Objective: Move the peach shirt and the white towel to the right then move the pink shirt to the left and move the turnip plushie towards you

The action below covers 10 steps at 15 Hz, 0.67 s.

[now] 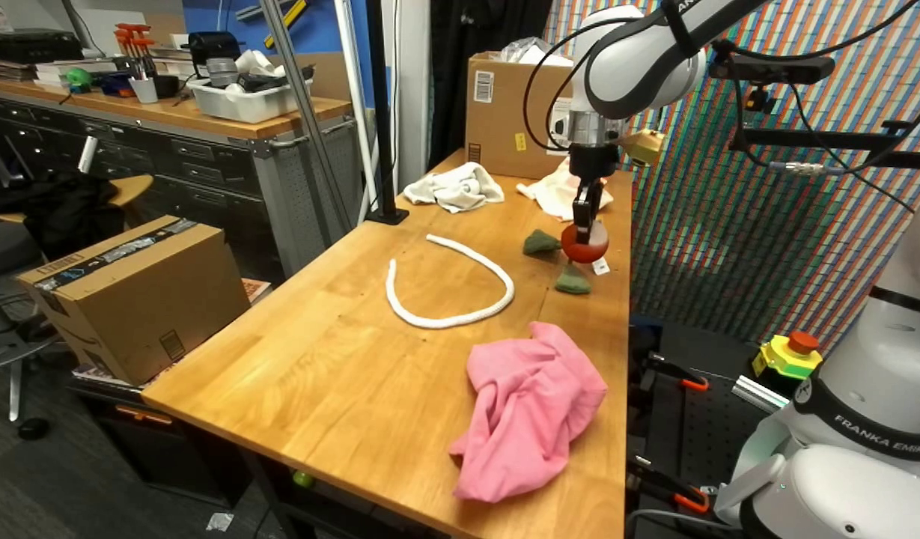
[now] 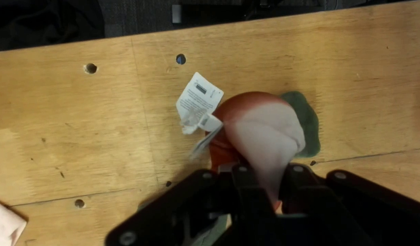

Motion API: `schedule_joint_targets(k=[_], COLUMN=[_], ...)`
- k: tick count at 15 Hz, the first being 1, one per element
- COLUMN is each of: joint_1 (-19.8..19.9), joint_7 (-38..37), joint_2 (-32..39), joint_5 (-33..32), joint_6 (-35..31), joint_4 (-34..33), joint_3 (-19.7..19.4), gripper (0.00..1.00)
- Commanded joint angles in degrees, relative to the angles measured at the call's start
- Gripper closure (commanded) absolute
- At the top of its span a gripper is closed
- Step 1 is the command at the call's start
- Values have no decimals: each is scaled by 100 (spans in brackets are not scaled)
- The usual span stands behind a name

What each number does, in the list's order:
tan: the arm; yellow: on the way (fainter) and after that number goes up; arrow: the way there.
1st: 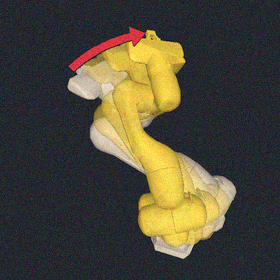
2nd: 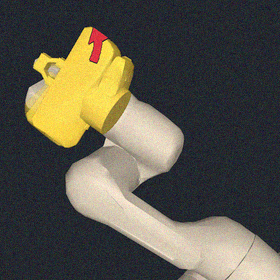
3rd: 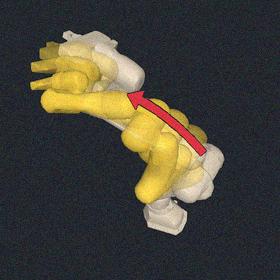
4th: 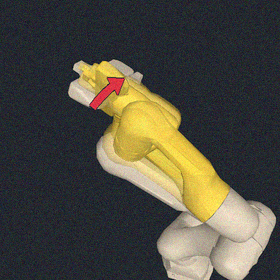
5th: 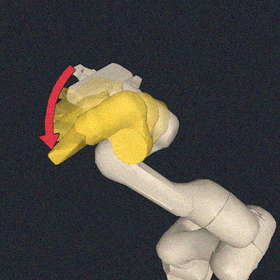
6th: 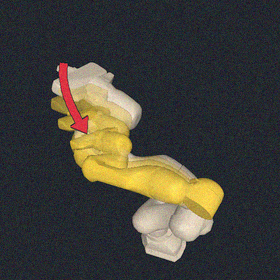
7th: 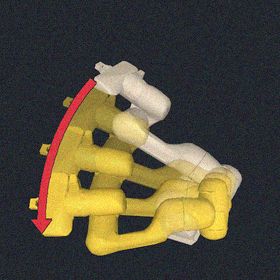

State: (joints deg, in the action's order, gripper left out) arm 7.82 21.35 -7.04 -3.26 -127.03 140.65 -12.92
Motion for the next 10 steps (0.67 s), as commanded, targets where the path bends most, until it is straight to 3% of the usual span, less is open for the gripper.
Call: schedule_joint_targets(k=[1, 2, 10], joint_1=[65, 65, 57], joint_7=[130, 150, 326], joint_2=[-19, -55, -437], joint_5=[20, 38, -72], joint_6=[-169, -168, 100], joint_4=[45, 67, 142], joint_3=[31, 29, 48], gripper=[58, 57, 1])
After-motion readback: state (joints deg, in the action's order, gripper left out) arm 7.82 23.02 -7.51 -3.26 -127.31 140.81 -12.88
